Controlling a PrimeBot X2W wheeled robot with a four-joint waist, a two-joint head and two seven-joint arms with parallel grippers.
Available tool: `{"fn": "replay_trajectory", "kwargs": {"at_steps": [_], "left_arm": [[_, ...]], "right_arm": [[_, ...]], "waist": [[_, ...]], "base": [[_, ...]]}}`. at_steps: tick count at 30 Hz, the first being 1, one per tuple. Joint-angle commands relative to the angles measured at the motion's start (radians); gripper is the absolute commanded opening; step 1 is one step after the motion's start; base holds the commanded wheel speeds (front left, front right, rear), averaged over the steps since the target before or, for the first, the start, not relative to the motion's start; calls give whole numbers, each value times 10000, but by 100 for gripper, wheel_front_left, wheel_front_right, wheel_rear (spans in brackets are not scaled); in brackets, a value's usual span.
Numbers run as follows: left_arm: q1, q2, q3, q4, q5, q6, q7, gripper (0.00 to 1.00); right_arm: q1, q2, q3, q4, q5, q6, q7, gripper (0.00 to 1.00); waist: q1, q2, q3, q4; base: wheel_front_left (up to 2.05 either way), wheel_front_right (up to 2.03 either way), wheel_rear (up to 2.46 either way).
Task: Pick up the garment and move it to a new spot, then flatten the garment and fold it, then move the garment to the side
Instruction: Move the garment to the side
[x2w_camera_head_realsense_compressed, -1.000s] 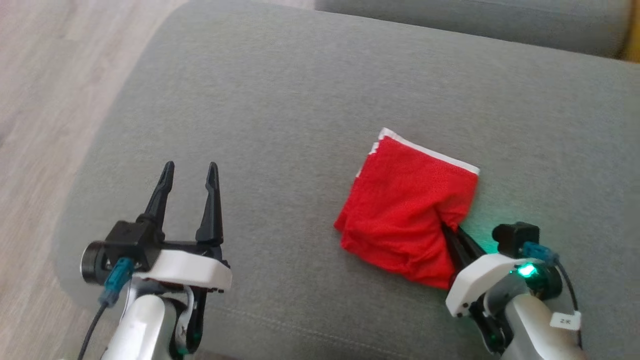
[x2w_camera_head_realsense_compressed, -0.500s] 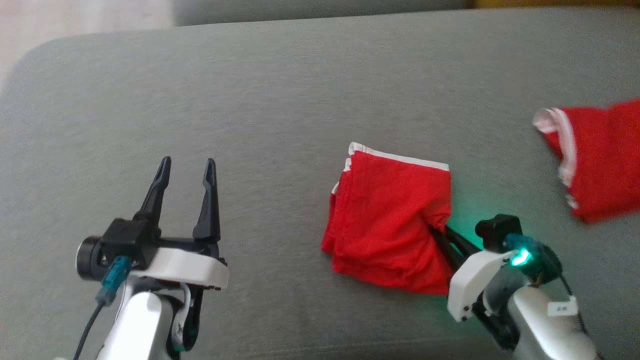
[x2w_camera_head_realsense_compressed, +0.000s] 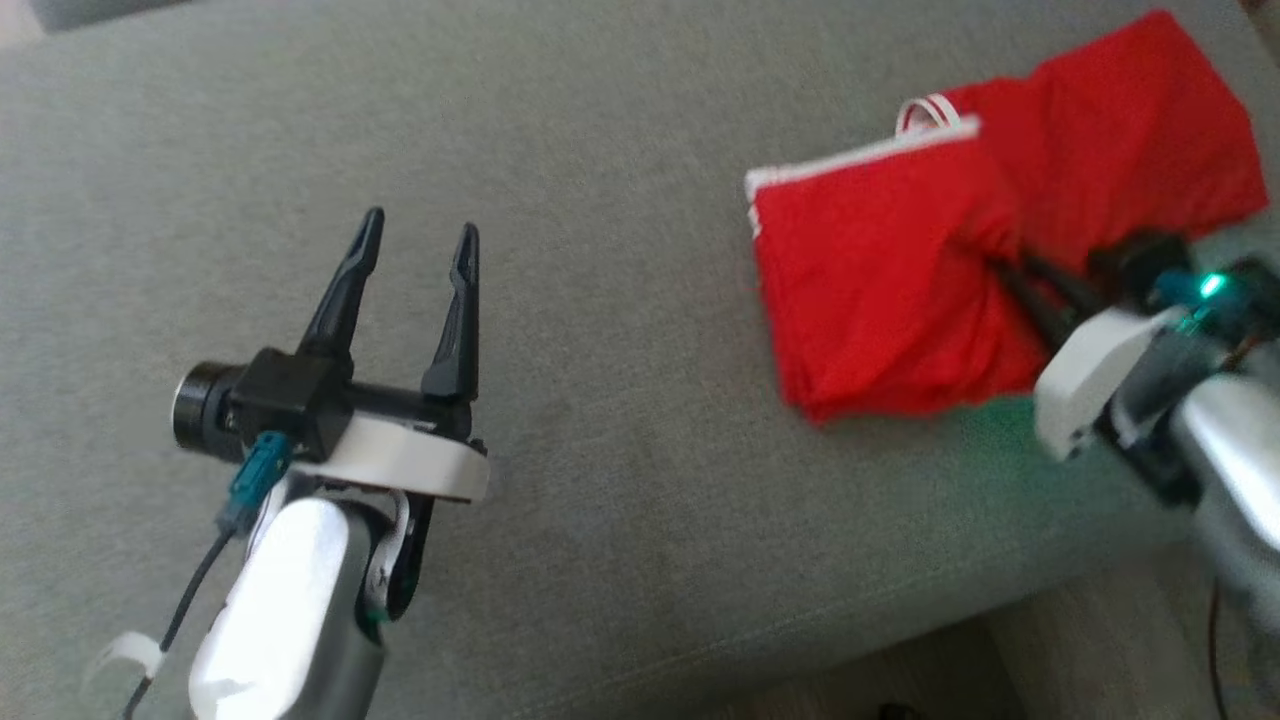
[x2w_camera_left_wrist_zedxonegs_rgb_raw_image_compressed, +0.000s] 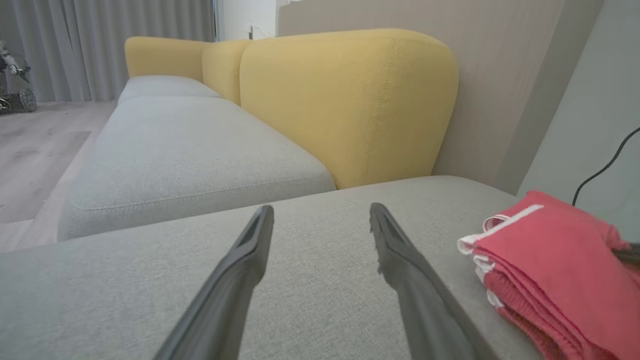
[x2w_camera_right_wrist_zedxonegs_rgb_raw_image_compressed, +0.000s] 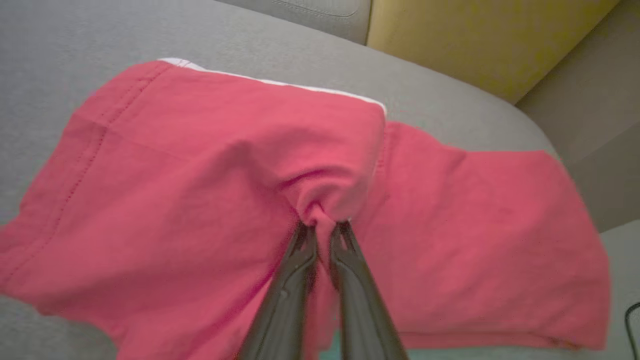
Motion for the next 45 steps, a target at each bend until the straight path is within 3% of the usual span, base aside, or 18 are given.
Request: {"fn": "replay_trajectory", "kwargs": {"at_steps": [1, 8, 14, 21, 31, 32, 34, 35, 45], "left_arm": [[-472, 85, 240, -288, 119, -37, 1, 100], [-1102, 187, 17, -312, 322, -187, 105, 100], [-1428, 322, -21, -387, 430, -192, 211, 100], [-1968, 366, -179, -502, 548, -285, 324, 100], [-2548, 368, -358, -407, 608, -423, 307, 100], [-2572, 368, -376, -383, 601, -436, 300, 100], [-2600, 362, -410, -332, 579, -457, 281, 100], [-2600, 359, -419, -306, 567, -457, 270, 100], [-2094, 347, -279, 58, 237, -333, 53, 100]], "right_arm": [[-374, -544, 149, -389, 185, -9, -36, 0], [-1620, -2883, 980, -914, 882, -9, 391, 0], [-2601, -3895, 924, -550, 1052, -9, 436, 0], [-3350, -3793, 478, 760, 1153, -9, 431, 0], [-3567, -2522, -51, 2668, 1273, -9, -129, 0], [-3583, -2378, -119, 2891, 1329, -9, -197, 6], [-3636, -2208, -223, 3317, 1303, -9, -385, 41], [-3651, -2111, -286, 3505, 1343, -9, -489, 99], [-3966, -1872, -561, 4143, 1108, -9, -1324, 100]], "waist": [[0, 0, 493, -338], [0, 0, 1260, -500], [0, 0, 1802, -711], [0, 0, 2496, -723], [0, 0, 3020, -557], [0, 0, 3029, -530], [0, 0, 3010, -465], [0, 0, 2986, -434], [0, 0, 1987, -345]], "base": [[0, 0, 0], [0, 0, 0], [0, 0, 0], [0, 0, 0], [0, 0, 0], [0, 0, 0], [0, 0, 0], [0, 0, 0], [0, 0, 0]]}}
